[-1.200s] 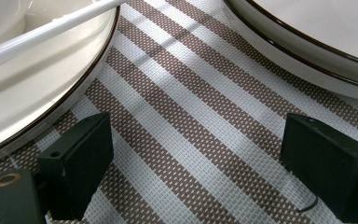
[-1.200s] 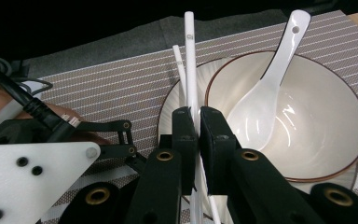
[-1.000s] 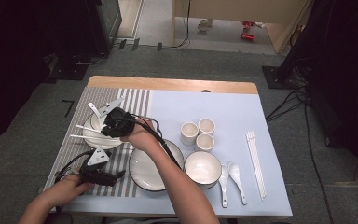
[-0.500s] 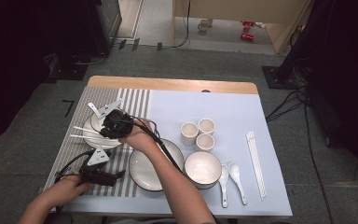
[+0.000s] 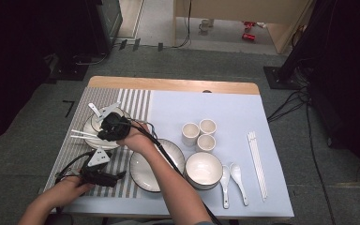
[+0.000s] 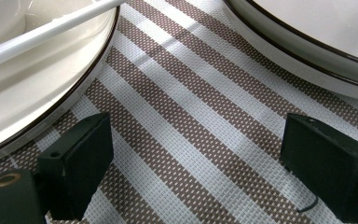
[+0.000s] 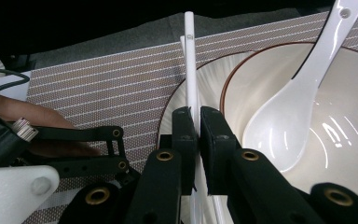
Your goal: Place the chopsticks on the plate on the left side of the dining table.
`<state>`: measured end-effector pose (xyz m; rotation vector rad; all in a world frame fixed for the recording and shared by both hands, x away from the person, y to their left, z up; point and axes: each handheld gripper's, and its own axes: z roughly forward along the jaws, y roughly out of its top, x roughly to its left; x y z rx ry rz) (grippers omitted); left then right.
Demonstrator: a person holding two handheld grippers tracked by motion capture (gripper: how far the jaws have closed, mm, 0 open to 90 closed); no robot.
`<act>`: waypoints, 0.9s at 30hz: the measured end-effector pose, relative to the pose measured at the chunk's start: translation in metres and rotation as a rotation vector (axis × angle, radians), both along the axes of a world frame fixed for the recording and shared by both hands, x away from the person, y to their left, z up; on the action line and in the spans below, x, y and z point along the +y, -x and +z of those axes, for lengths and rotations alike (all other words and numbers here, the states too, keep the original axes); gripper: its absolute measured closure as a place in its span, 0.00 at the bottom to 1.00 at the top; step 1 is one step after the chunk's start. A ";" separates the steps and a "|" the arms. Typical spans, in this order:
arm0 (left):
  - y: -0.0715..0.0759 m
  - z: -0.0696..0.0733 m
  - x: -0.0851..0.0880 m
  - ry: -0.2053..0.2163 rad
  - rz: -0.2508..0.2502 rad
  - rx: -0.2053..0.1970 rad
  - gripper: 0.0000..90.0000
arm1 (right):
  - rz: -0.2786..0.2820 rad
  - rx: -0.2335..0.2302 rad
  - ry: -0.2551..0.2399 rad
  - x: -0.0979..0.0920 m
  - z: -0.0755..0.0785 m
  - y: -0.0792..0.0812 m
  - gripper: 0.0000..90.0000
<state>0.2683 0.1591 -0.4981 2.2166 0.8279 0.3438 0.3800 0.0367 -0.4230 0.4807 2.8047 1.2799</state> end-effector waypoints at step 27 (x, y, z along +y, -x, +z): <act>0.000 0.000 0.000 -0.002 -0.002 0.002 0.11 | 0.019 0.024 0.012 0.015 -0.023 -0.001 0.94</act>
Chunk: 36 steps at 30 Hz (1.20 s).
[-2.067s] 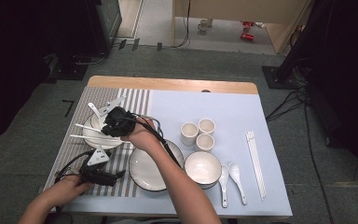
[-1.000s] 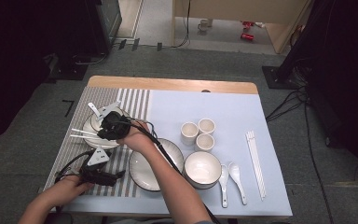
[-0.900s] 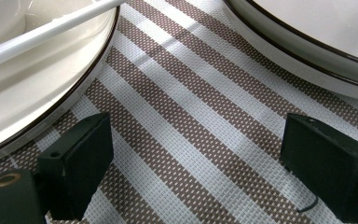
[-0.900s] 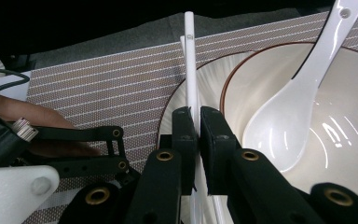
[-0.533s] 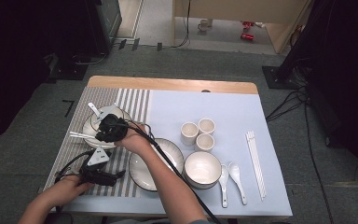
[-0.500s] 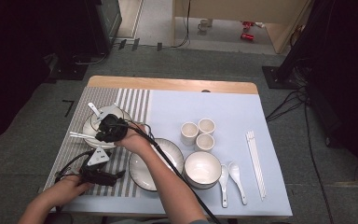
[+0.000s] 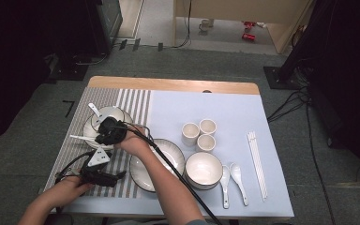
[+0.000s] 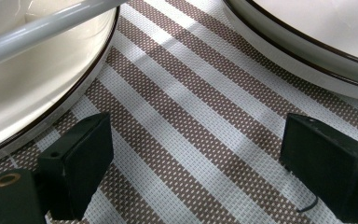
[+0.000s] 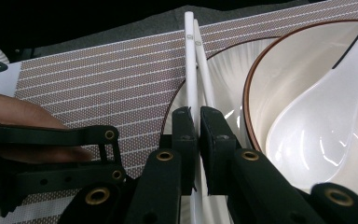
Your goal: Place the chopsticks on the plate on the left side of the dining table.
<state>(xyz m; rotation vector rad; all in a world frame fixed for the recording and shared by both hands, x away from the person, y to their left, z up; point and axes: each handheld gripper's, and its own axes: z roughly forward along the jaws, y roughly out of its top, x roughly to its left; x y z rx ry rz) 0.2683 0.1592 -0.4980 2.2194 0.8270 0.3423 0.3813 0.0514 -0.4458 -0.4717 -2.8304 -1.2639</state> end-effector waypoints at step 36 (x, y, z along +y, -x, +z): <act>0.000 0.000 0.000 0.001 0.000 0.000 0.11 | -0.015 0.007 -0.008 0.000 0.000 0.000 0.96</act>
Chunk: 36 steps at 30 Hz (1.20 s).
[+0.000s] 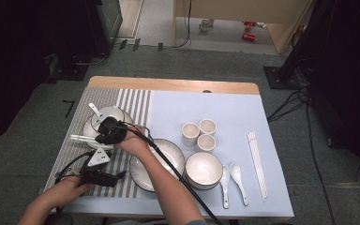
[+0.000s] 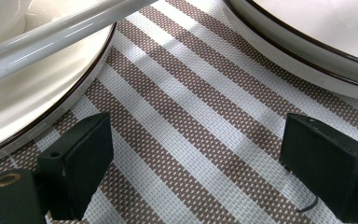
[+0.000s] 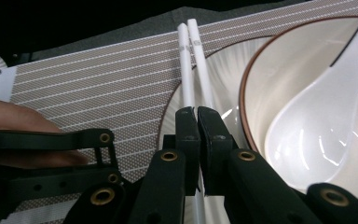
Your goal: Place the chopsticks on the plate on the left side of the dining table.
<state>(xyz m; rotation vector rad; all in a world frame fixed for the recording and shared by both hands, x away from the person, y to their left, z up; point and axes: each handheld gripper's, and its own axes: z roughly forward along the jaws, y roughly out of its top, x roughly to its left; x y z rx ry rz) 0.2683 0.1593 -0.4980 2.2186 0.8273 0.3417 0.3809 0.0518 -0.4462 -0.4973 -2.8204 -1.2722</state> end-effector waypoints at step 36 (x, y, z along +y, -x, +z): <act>0.000 0.000 0.000 0.000 0.001 -0.003 0.11 | -0.052 0.035 -0.011 -0.030 0.040 0.004 0.58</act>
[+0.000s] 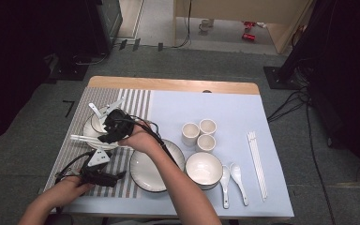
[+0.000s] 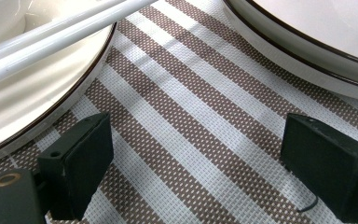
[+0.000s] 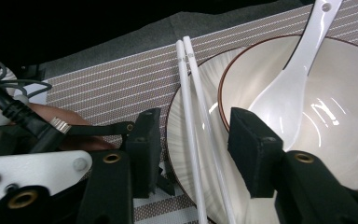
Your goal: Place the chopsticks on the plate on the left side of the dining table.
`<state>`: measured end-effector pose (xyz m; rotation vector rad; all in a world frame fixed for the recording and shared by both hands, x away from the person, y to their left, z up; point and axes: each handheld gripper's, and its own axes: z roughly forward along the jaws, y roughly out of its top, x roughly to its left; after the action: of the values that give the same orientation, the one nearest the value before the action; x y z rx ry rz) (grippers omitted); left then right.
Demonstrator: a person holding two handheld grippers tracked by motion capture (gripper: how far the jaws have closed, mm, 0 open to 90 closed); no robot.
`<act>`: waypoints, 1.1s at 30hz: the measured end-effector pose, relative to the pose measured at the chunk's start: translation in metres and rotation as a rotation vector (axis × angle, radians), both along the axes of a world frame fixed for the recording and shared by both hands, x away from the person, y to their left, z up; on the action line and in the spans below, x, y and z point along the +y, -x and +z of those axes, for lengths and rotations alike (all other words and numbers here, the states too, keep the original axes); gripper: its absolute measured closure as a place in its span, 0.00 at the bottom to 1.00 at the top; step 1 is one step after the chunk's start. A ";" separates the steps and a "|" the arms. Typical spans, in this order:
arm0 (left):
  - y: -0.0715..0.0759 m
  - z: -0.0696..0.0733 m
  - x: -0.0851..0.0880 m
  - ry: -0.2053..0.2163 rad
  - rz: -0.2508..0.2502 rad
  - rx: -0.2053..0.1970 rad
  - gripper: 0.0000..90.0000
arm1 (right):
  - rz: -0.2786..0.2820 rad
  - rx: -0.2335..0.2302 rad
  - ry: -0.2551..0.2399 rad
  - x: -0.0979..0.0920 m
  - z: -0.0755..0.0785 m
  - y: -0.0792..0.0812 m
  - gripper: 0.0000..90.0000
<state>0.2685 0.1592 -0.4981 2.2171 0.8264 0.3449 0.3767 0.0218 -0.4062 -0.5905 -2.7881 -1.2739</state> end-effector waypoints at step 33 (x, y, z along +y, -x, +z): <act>0.000 0.000 0.000 -0.001 0.000 0.001 0.11 | -0.054 -0.044 -0.013 -0.051 0.036 0.024 0.49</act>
<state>0.2684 0.1593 -0.4980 2.2180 0.8268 0.3443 0.3528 -0.0294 -0.3699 -0.6498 -2.8155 -1.3299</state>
